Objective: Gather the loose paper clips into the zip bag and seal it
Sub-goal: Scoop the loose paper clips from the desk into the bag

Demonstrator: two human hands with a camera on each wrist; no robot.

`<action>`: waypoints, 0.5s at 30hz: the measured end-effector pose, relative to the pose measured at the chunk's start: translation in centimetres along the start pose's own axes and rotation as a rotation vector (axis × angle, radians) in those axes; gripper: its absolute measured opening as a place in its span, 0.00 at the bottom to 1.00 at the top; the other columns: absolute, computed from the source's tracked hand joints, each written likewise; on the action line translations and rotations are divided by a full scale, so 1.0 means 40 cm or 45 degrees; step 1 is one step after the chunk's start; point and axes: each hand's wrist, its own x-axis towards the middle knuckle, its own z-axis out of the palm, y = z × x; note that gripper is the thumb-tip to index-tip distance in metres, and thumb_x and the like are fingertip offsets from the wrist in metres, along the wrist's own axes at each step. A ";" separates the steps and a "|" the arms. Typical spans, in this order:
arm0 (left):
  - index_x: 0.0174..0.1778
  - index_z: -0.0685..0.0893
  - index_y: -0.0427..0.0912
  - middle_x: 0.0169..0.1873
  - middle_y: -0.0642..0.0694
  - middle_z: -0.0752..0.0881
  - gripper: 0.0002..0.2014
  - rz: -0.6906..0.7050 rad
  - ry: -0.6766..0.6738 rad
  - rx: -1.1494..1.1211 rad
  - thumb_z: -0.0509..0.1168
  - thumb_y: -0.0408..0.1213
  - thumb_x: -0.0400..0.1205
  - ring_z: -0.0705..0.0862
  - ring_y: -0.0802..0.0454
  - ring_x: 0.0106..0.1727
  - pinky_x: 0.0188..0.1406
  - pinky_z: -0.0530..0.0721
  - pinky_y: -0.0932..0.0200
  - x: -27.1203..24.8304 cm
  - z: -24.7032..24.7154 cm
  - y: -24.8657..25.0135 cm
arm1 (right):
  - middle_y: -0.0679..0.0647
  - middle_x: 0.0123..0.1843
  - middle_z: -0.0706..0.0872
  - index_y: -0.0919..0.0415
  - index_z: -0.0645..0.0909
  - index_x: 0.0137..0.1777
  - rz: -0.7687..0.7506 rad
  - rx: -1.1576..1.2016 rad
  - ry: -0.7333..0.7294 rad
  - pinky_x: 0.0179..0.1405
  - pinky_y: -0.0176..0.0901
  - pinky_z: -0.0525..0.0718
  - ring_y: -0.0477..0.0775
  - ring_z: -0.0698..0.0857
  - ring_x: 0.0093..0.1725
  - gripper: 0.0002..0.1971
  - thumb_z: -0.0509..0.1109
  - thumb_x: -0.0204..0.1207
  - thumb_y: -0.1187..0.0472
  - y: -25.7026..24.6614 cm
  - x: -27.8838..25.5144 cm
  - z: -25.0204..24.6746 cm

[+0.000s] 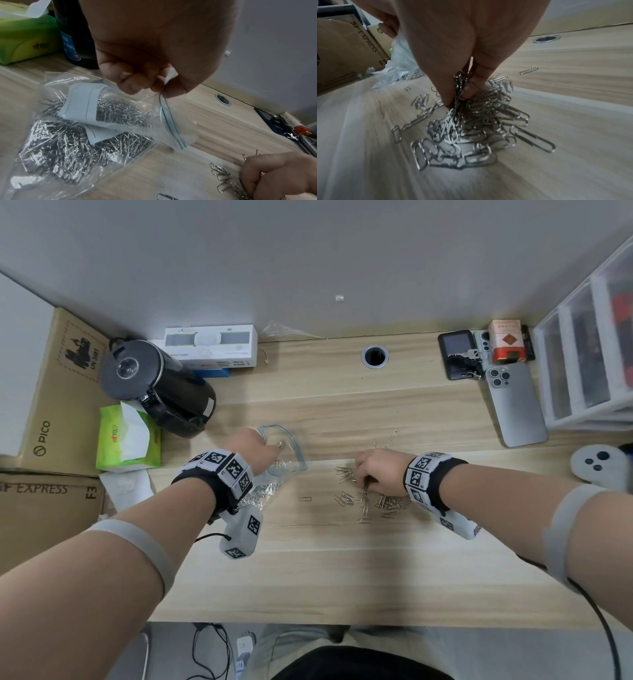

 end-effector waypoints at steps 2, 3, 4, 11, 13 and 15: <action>0.25 0.72 0.40 0.27 0.43 0.76 0.21 0.007 -0.001 0.016 0.63 0.49 0.80 0.76 0.44 0.31 0.33 0.75 0.54 0.001 0.002 -0.002 | 0.52 0.51 0.90 0.58 0.90 0.49 0.023 0.056 0.038 0.55 0.46 0.82 0.53 0.86 0.51 0.08 0.74 0.72 0.66 -0.006 -0.001 -0.018; 0.24 0.71 0.41 0.26 0.43 0.76 0.21 0.014 -0.005 0.032 0.62 0.50 0.79 0.76 0.44 0.31 0.33 0.75 0.54 0.001 0.002 -0.003 | 0.51 0.49 0.91 0.58 0.90 0.48 0.042 0.100 0.085 0.54 0.45 0.83 0.51 0.87 0.49 0.07 0.74 0.72 0.65 -0.010 -0.003 -0.029; 0.24 0.71 0.41 0.26 0.43 0.76 0.21 0.024 -0.011 0.047 0.62 0.50 0.79 0.76 0.44 0.31 0.34 0.76 0.53 0.001 0.003 -0.003 | 0.51 0.47 0.91 0.58 0.90 0.48 0.081 0.156 0.133 0.52 0.42 0.84 0.48 0.87 0.46 0.06 0.75 0.71 0.64 -0.012 -0.001 -0.039; 0.22 0.67 0.46 0.21 0.48 0.68 0.20 0.182 -0.098 -0.134 0.69 0.46 0.74 0.70 0.49 0.27 0.29 0.71 0.58 -0.016 0.009 -0.028 | 0.47 0.44 0.91 0.55 0.91 0.45 0.192 0.491 0.301 0.51 0.38 0.84 0.45 0.87 0.43 0.06 0.80 0.67 0.60 -0.073 0.082 -0.112; 0.21 0.70 0.46 0.19 0.49 0.69 0.19 0.198 -0.112 -0.203 0.71 0.43 0.73 0.71 0.50 0.25 0.30 0.73 0.58 -0.022 0.006 -0.044 | 0.49 0.45 0.91 0.55 0.90 0.44 0.193 0.611 0.358 0.50 0.37 0.83 0.47 0.87 0.45 0.06 0.81 0.67 0.60 -0.111 0.129 -0.121; 0.20 0.71 0.46 0.18 0.50 0.70 0.18 0.215 -0.090 -0.255 0.71 0.42 0.72 0.71 0.51 0.25 0.30 0.73 0.58 -0.026 0.005 -0.060 | 0.49 0.44 0.90 0.55 0.90 0.43 0.226 0.689 0.453 0.46 0.36 0.79 0.47 0.86 0.43 0.07 0.82 0.66 0.59 -0.157 0.176 -0.115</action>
